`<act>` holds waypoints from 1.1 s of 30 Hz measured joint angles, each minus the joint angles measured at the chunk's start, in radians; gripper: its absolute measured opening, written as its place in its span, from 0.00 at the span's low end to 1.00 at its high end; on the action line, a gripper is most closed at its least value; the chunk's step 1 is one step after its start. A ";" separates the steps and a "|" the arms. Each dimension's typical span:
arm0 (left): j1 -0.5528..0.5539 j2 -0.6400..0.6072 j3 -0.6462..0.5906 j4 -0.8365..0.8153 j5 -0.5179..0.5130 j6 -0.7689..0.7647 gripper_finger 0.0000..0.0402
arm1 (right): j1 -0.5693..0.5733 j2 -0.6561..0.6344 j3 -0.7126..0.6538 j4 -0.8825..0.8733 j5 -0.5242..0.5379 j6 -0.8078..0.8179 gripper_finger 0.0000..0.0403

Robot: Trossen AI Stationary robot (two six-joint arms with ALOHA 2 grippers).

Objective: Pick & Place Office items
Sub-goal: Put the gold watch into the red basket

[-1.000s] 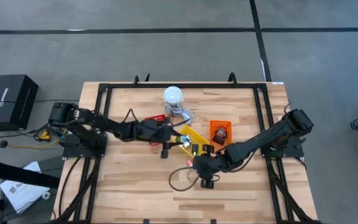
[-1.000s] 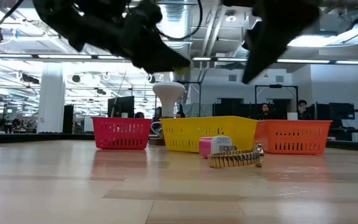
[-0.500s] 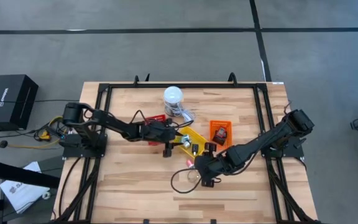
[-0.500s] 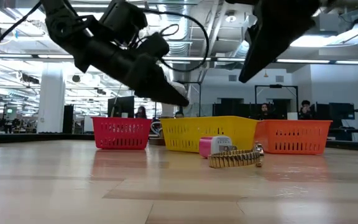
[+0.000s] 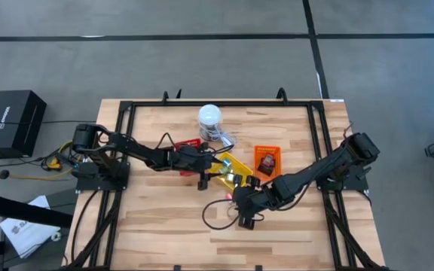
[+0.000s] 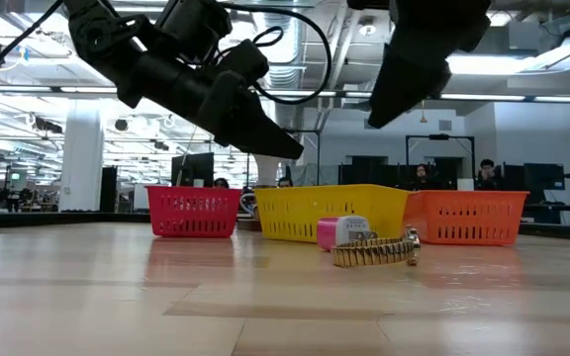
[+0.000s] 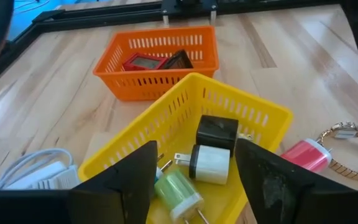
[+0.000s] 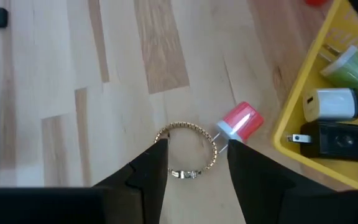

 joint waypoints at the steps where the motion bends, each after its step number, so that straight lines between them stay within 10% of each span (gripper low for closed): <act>1: 0.000 0.000 0.000 0.000 0.000 0.000 0.52 | 0.000 0.003 0.000 -0.003 0.000 -0.001 0.39; 33: -0.020 0.000 -0.003 0.010 0.033 -0.045 0.46 | -0.040 0.099 0.000 0.057 -0.044 0.351 0.36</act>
